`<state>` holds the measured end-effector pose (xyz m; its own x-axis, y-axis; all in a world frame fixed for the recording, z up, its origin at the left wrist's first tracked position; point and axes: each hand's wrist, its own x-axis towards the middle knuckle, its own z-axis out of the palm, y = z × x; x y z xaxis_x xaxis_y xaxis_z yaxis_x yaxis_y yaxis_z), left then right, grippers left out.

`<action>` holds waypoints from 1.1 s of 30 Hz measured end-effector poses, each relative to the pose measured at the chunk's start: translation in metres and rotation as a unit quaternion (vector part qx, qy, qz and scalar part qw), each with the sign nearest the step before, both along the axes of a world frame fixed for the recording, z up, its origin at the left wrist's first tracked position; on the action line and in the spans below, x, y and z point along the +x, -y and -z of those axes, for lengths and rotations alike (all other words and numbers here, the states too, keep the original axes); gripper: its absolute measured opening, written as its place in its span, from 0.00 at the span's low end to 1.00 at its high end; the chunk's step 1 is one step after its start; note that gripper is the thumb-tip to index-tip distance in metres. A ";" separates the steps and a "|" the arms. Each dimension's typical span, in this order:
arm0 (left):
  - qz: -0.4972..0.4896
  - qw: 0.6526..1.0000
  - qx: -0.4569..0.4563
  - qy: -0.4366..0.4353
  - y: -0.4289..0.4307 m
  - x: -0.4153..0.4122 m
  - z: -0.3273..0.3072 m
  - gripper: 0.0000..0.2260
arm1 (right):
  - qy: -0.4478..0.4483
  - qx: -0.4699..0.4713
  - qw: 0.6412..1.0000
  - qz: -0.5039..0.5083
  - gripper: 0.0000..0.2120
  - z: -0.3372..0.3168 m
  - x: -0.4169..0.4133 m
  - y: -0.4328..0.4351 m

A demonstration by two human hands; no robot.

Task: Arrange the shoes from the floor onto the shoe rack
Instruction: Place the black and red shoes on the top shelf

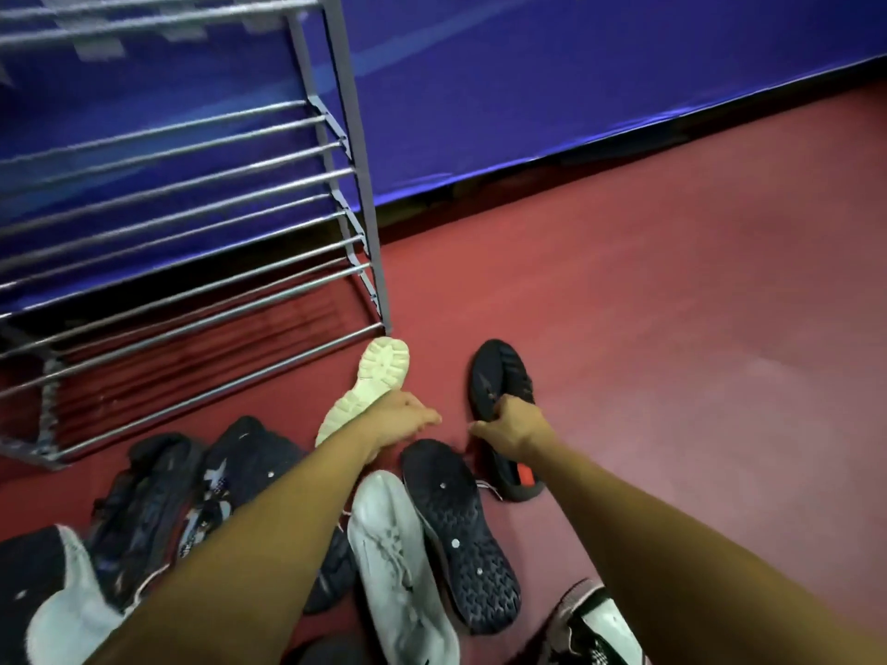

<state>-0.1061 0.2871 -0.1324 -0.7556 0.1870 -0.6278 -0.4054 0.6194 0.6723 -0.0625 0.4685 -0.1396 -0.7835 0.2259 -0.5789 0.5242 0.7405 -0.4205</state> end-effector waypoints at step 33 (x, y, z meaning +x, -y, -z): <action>-0.093 0.994 0.013 -0.057 -0.041 0.015 0.016 0.07 | -0.061 -0.042 0.996 0.058 0.24 -0.016 -0.001 -0.014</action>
